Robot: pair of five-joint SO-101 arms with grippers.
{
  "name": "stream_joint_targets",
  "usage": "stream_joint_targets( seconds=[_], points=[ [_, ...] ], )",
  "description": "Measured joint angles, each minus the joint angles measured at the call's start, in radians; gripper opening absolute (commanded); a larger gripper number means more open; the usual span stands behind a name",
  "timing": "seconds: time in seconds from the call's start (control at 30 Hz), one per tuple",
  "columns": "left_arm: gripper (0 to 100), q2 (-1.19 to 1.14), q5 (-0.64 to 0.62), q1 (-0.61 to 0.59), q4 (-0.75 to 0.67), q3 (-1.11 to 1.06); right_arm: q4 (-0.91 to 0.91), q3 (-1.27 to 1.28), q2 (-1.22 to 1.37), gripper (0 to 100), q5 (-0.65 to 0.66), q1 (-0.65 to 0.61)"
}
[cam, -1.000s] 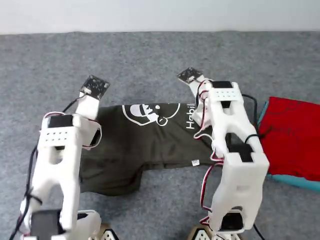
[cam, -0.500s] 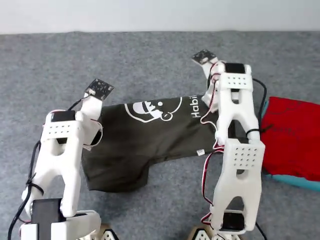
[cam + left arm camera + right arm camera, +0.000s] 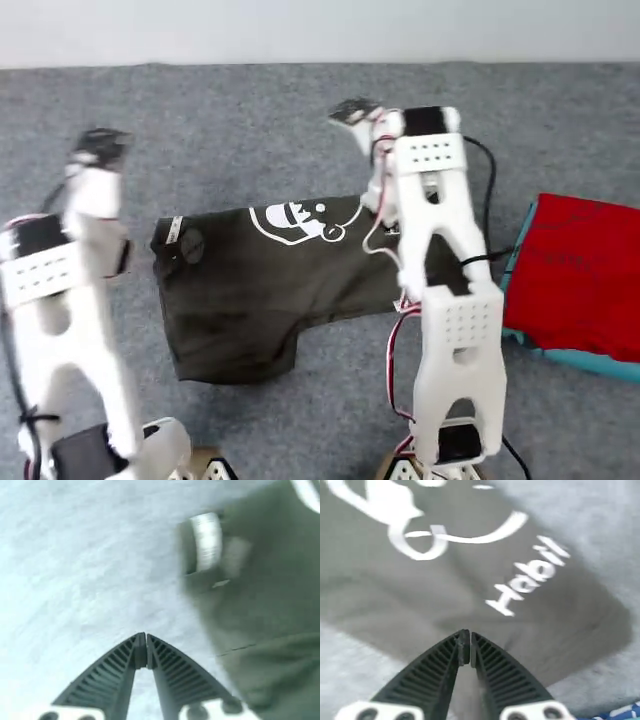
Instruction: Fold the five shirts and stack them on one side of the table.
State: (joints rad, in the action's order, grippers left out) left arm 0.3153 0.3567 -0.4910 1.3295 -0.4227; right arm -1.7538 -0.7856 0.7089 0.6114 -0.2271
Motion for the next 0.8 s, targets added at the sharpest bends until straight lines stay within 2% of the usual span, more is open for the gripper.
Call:
stream_joint_targets(
  seconds=[0.1, 0.23, 0.37, 0.6, 0.8],
  points=[
    [1, 0.002, 0.031, -0.158, 0.000, 0.000, 0.000, 0.157, -0.115, 4.9, 0.000, -0.084],
    [1, -0.018, 0.103, -0.316, 0.000, 0.000, 0.000, 0.350, -0.272, 18.4, 0.000, -0.232],
    [1, -0.117, 0.121, -0.419, -0.026, 0.000, 0.000, 0.505, -0.376, 19.5, -0.034, -0.437],
    [1, -0.192, 0.123, -0.460, -0.038, 0.000, 0.011, 0.594, -0.393, 19.5, -0.069, -0.790],
    [1, -0.192, 0.123, -0.460, -0.058, 0.000, 0.106, 0.594, -0.292, 19.6, -0.072, -0.876]
  ],
)
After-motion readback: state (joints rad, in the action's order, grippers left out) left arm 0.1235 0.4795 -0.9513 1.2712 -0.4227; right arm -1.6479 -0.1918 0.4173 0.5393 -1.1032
